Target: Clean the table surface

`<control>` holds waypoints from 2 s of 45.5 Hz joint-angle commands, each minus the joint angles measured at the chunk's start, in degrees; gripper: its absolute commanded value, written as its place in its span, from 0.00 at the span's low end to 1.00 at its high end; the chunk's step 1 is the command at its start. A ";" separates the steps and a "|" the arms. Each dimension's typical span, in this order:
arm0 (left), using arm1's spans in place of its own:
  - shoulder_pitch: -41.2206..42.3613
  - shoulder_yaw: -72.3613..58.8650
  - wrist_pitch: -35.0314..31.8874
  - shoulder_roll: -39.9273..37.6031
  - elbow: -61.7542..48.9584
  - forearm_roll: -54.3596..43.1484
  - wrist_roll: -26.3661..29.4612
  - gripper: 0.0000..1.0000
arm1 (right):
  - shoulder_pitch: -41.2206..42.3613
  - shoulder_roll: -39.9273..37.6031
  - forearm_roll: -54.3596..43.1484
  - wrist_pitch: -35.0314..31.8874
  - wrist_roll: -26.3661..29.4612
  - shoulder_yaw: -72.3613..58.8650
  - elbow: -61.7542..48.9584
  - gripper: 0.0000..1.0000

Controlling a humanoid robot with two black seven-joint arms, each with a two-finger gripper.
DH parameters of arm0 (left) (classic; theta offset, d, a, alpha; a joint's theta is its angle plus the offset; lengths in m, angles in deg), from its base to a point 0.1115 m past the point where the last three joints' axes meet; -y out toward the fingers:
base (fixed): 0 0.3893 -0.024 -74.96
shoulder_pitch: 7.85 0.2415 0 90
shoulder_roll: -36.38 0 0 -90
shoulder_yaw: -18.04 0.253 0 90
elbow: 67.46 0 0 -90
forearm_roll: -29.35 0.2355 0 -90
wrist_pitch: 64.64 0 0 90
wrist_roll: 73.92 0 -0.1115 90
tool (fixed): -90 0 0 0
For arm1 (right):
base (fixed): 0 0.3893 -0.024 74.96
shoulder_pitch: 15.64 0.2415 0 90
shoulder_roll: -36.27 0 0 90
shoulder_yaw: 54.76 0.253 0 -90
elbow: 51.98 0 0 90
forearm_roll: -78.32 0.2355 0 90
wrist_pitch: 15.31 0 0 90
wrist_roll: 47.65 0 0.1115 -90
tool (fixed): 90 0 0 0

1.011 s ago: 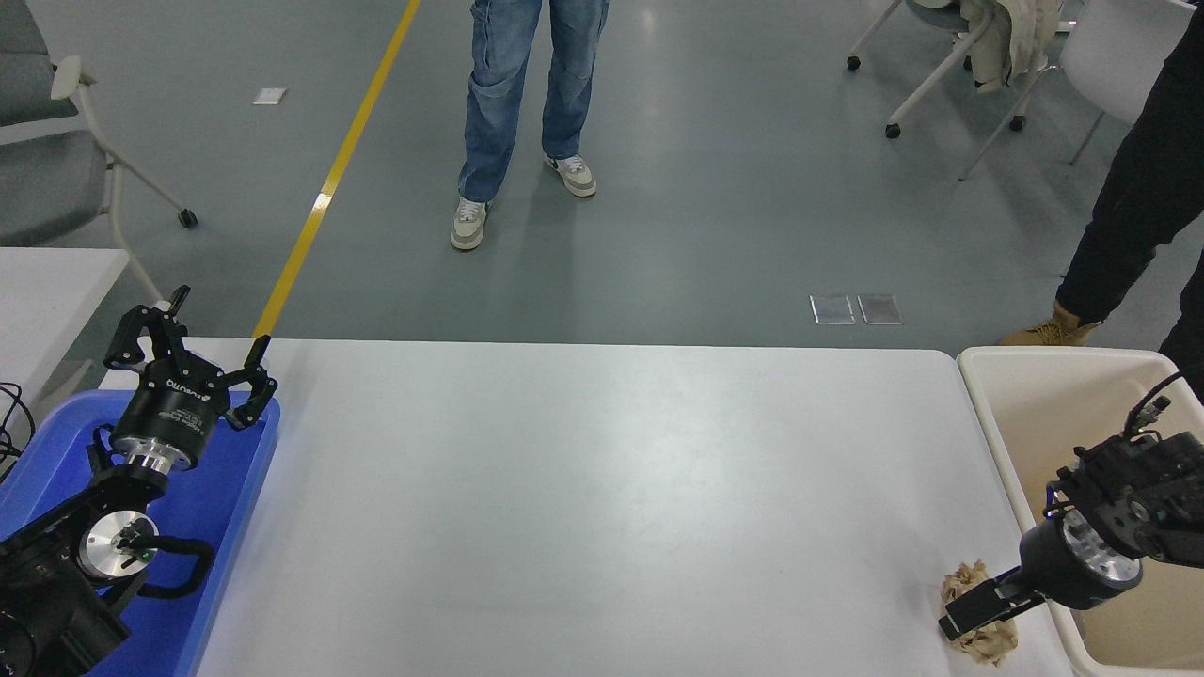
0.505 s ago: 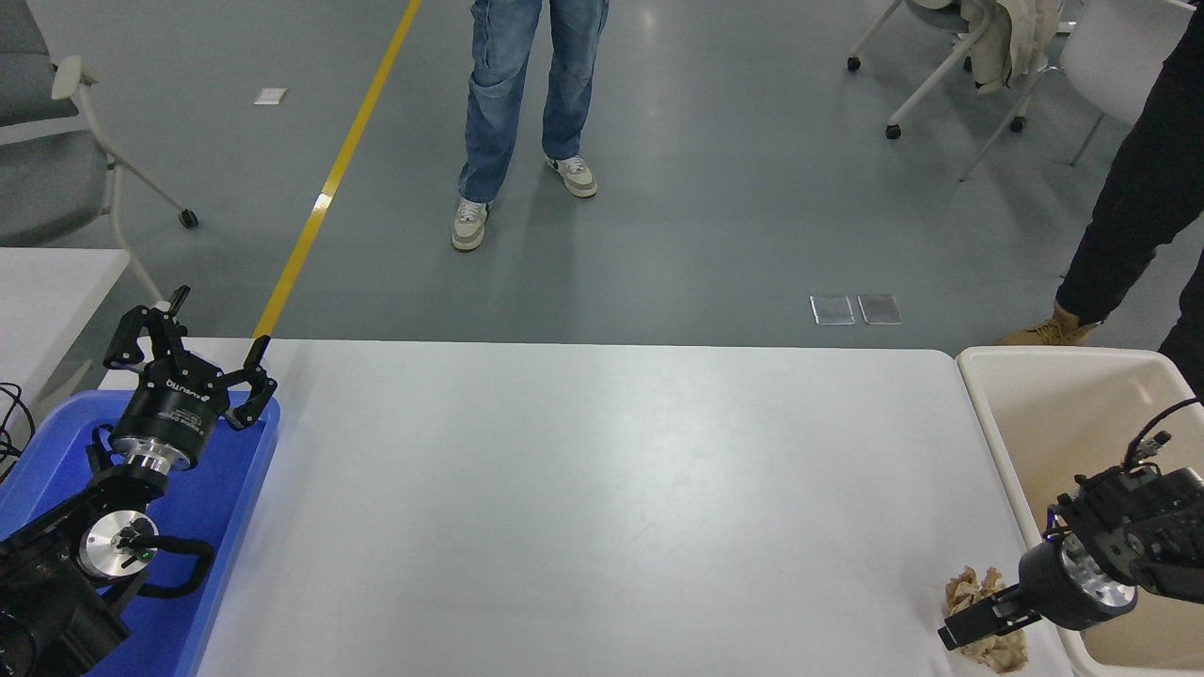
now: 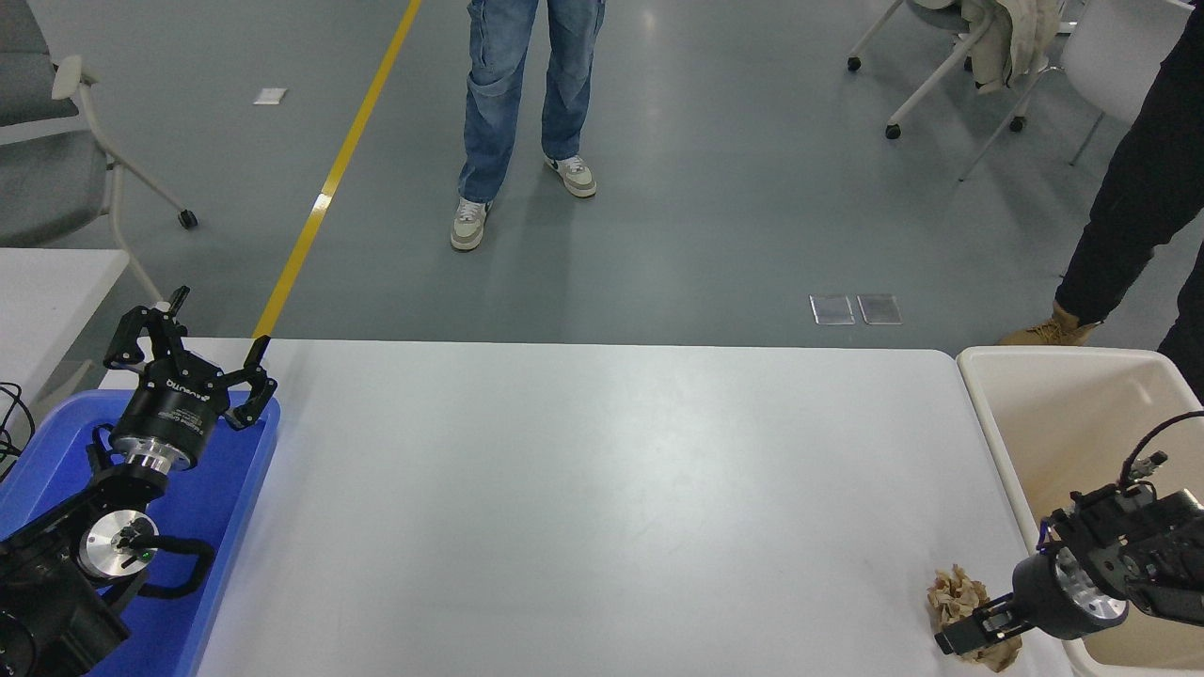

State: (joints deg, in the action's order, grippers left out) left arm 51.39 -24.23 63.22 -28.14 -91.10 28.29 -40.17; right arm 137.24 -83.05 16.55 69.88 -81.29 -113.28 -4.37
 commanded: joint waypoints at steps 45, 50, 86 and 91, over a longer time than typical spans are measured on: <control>0.00 0.00 0.02 0.01 -0.01 0.00 0.00 1.00 | 15.00 -6.18 9.46 0.42 -13.82 15.80 0.12 0.00; 0.00 0.00 0.02 0.01 -0.01 0.00 0.00 1.00 | 16.31 -6.01 12.89 0.24 -14.08 17.91 -0.06 0.00; 0.00 0.00 0.02 0.01 -0.01 0.00 0.00 1.00 | 10.87 -5.13 48.66 -1.69 -11.37 24.41 -22.38 0.00; 0.00 0.00 0.02 0.01 -0.01 0.00 0.00 1.00 | 7.97 -5.22 51.83 -1.69 -7.15 27.40 -25.37 0.00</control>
State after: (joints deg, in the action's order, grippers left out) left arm 51.39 -24.23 63.24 -28.14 -91.10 28.29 -40.17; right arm 150.14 -88.49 58.96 68.47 -93.53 -89.62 -22.12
